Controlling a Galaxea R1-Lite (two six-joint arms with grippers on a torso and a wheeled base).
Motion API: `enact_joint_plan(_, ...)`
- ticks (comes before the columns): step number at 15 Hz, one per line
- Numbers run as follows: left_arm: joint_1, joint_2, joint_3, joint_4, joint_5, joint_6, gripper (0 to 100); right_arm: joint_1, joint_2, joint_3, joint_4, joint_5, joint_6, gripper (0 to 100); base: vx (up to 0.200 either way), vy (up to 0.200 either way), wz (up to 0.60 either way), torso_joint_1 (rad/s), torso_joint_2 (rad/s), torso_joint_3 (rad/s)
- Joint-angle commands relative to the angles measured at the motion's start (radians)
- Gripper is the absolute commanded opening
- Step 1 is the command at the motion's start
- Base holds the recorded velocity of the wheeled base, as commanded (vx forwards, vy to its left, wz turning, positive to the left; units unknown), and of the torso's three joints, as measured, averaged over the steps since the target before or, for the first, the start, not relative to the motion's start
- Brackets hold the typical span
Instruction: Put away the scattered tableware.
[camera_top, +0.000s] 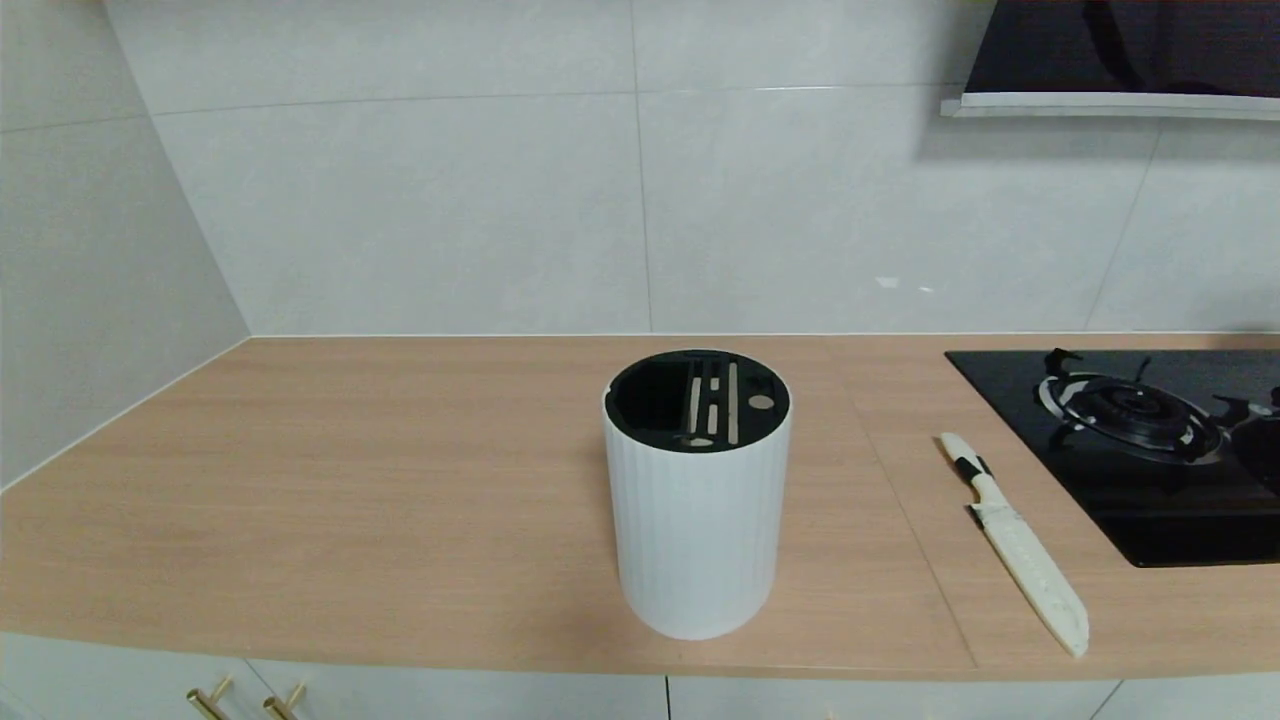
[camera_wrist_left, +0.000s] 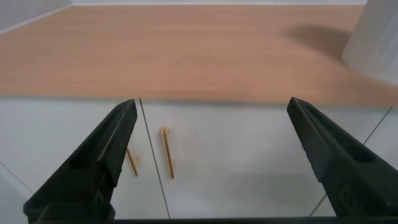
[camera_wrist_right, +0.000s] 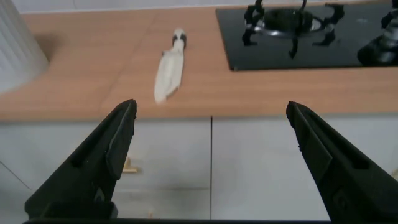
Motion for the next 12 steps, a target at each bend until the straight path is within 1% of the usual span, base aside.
enact_joint_plan(1,0.0,0.002,0.0,0.001,0.0,0.0,100,0.0,0.001,0.0,0.0,0.0,0.0,100,0.0,0.0,0.0,0.251,-0.54,-0.3)
enact_joint_plan(9,0.0,0.002,0.0,0.001,0.0,0.0,100,0.0,0.001,0.0,0.0,0.0,0.0,100,0.0,0.0,0.0,0.273,-0.58,-0.306)
enact_joint_plan(12,0.0,0.002,0.0,0.001,0.0,0.0,100,0.0,0.001,0.0,0.0,0.0,0.0,100,0.0,0.0,0.0,0.219,-0.44,-0.235)
